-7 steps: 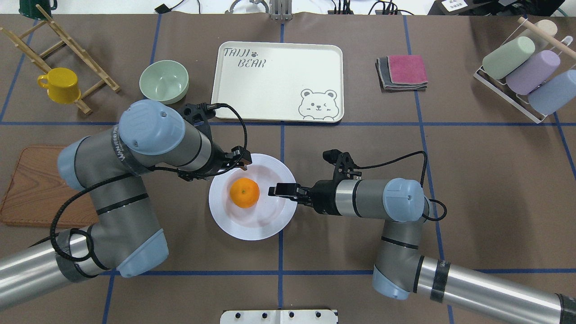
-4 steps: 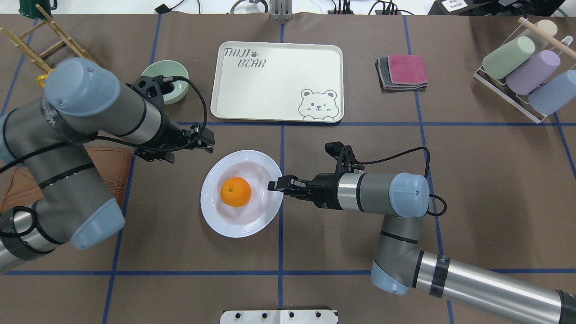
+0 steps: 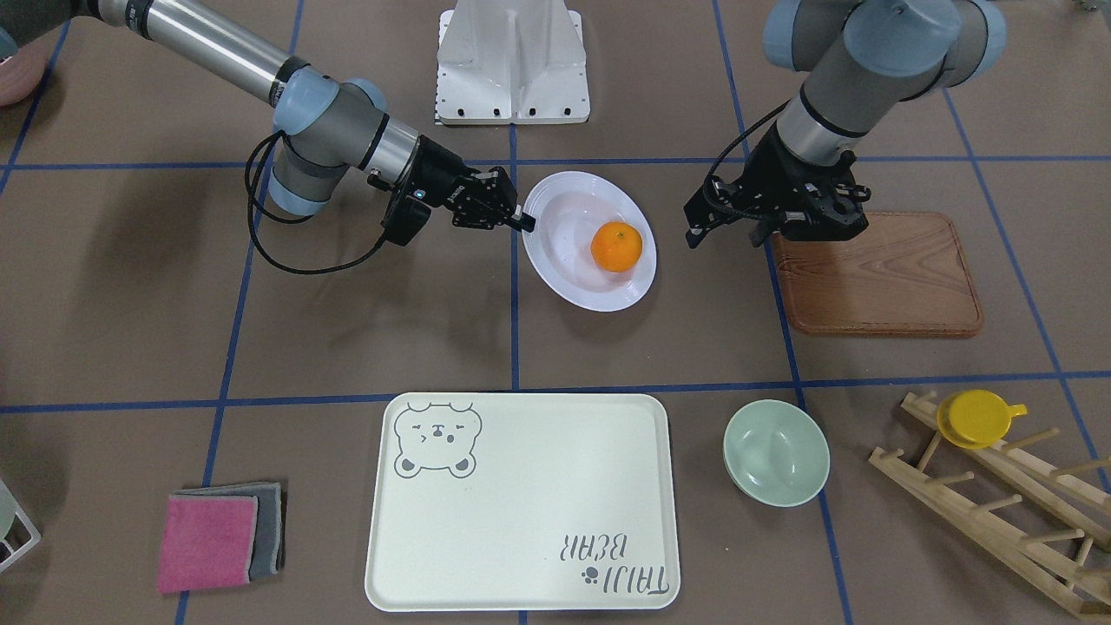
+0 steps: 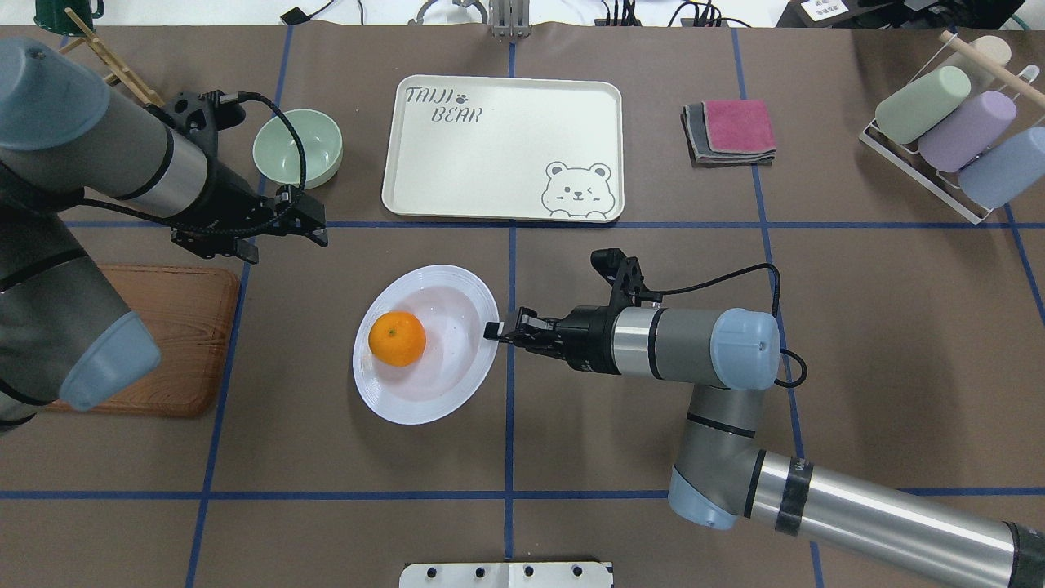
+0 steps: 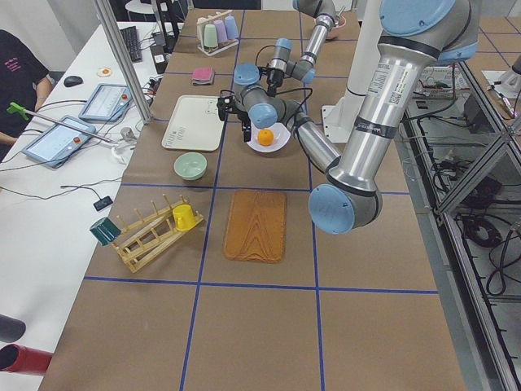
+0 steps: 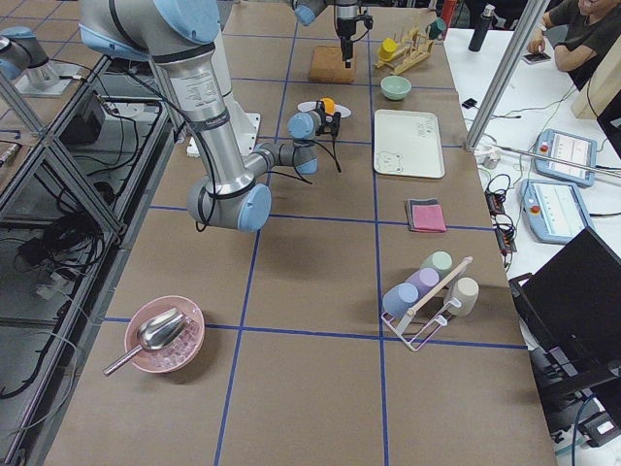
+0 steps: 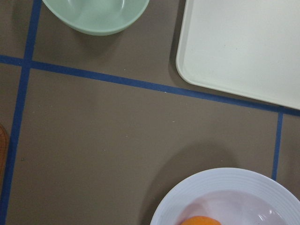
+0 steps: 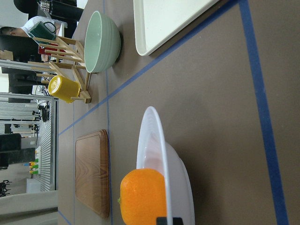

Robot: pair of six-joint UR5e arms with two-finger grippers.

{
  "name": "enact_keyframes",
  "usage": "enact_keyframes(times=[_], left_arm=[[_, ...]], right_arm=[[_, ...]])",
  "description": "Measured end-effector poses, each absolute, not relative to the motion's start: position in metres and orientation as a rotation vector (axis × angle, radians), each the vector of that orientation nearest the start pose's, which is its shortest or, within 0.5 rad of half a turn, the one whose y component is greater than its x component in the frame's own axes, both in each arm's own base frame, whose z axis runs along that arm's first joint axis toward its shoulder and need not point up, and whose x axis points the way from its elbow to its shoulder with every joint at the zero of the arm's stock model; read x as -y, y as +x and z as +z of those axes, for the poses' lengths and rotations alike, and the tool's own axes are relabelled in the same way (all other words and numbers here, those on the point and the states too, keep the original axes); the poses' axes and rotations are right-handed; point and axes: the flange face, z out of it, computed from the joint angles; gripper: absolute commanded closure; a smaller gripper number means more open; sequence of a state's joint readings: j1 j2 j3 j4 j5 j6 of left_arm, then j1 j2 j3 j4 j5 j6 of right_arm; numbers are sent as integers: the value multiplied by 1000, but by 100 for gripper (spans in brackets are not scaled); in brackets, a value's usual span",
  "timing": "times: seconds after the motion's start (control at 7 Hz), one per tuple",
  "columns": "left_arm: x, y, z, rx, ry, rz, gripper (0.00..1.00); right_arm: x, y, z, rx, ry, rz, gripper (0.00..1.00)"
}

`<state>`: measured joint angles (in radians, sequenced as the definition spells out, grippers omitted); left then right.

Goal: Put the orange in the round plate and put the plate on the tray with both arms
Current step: 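Slide the plate with the right gripper onto the cream bear tray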

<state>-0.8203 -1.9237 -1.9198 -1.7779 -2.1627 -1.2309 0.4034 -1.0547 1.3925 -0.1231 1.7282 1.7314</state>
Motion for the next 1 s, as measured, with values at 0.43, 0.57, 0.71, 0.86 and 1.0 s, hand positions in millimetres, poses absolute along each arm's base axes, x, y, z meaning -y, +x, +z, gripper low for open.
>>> enact_keyframes(times=[0.43,0.57,0.71,0.86,1.0], left_arm=[[477,297,299,-1014,83,-139,3],[482,275,317,-982,127,-97,3],[488,252,339,-944,170,-51,3],[493,233,357,-910,202,-9,3],[497,222,370,-888,219,16,3]], right_arm=[[377,-551,263,1841,114,427,100],[392,-547,251,1872,141,575,100],[415,-539,245,1897,164,760,100],[444,-536,245,1884,195,942,100],[473,-542,245,1820,243,1063,100]])
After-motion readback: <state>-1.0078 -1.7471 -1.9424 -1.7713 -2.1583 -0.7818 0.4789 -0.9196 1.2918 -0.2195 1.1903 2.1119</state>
